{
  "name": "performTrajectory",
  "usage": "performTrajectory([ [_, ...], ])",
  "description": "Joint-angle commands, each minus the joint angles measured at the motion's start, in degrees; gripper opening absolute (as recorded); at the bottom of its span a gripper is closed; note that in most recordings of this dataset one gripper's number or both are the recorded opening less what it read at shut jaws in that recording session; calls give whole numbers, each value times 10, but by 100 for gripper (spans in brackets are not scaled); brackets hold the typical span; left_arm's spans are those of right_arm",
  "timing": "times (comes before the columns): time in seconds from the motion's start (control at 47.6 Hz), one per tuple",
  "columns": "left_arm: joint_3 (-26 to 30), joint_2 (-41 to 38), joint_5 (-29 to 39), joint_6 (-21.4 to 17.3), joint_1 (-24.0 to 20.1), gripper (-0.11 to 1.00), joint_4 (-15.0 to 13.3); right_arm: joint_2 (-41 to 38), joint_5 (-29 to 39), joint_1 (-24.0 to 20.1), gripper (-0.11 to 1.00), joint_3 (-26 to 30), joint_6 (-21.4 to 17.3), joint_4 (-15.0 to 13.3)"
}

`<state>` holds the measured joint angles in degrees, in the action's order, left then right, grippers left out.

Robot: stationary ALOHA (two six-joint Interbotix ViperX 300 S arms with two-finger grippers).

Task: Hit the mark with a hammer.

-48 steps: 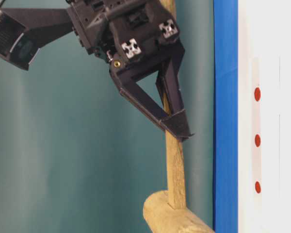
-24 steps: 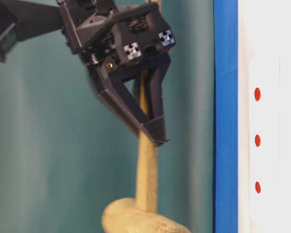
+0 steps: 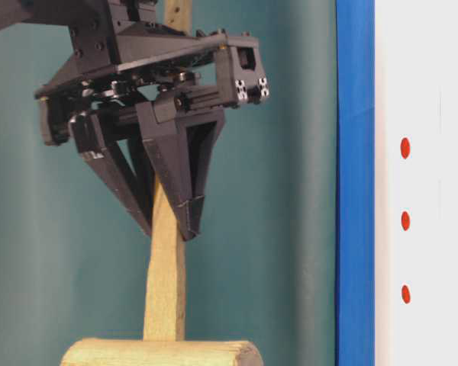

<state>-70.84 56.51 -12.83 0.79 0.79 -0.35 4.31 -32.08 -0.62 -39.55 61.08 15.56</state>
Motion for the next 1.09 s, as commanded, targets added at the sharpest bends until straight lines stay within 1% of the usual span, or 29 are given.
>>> performTrajectory([
  [0.0, 6, -3, -3, 1, 1, 0, -2, 18, -18, 0, 10, 10, 28, 10],
  [0.084, 6, -4, -3, 1, 1, 0, -1, 18, -25, 1, 10, 10, 46, 18],
  [0.252, 6, -3, -4, 10, 1, 0, -5, 18, -25, 0, 10, 11, 49, 18],
  [0.546, 6, -3, -7, 63, -3, 0, -5, 18, -24, 1, 10, 15, 49, 18],
  [0.63, 6, -3, -7, 70, -3, 1, -5, 18, -19, 1, 10, 16, 51, 18],
  [0.672, 6, -4, -7, 72, -4, 3, -4, 18, -17, 0, 10, 16, 52, 18],
  [0.693, 6, -4, -7, 72, -3, 6, -5, 18, -15, 1, 10, 16, 52, 18],
  [0.777, 4, -6, -6, 76, -4, 26, -5, 18, -12, 0, 10, 16, 53, 18],
  [0.798, 6, -8, -7, 77, -3, 36, -5, 18, -13, 0, 10, 16, 53, 18],
  [0.903, 6, -11, -7, 83, -4, 68, -5, 18, -13, 1, 10, 17, 54, 18],
  [0.945, 4, -11, -8, 84, -3, 78, -5, 18, -13, 1, 10, 18, 54, 18],
  [0.987, 4, -12, -10, 84, -3, 87, -5, 18, -13, 1, 10, 18, 54, 18],
  [1.029, 6, -11, -13, 88, -3, 92, -6, 18, -13, 1, 10, 18, 54, 17],
  [1.071, 7, -11, -15, 91, -3, 94, -5, 18, -13, 1, 10, 19, 55, 17],
])
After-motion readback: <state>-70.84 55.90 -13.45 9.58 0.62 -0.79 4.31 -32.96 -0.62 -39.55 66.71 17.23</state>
